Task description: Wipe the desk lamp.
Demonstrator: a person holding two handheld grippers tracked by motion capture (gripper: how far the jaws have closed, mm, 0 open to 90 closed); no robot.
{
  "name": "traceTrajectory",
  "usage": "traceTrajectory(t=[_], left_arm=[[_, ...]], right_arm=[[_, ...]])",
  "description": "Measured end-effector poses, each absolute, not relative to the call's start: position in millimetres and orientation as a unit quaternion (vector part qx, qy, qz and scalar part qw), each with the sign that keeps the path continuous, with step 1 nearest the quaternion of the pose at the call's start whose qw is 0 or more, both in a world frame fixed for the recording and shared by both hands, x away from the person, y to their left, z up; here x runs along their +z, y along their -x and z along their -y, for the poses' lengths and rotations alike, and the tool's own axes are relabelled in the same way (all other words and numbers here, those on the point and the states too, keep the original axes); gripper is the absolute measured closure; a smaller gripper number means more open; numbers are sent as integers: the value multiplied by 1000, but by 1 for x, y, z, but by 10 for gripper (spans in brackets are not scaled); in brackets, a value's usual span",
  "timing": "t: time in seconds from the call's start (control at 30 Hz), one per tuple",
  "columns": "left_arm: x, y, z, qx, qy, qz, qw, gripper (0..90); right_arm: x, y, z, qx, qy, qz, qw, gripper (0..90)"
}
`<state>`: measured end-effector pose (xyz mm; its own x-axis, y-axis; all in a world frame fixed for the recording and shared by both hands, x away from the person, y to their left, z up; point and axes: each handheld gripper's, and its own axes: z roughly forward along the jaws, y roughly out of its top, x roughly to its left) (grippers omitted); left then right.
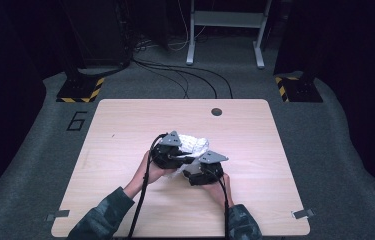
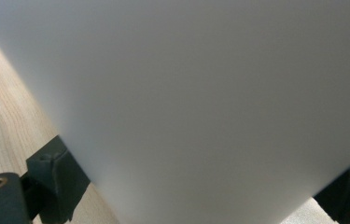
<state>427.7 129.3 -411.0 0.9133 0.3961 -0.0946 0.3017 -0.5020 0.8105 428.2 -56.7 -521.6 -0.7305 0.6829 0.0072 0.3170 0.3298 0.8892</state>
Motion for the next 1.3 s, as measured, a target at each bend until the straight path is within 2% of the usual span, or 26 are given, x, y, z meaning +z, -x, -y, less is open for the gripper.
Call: traceTrajectory(t=[0.37, 1.3], left_arm=[[-415, -438, -121, 43, -852, -212, 476, 802], [-419, -434, -163, 66, -839, -239, 485, 802]], right_arm=[[-522, -428, 57, 485, -314, -793, 190, 69], [-522, -428, 57, 485, -314, -794, 187, 69]])
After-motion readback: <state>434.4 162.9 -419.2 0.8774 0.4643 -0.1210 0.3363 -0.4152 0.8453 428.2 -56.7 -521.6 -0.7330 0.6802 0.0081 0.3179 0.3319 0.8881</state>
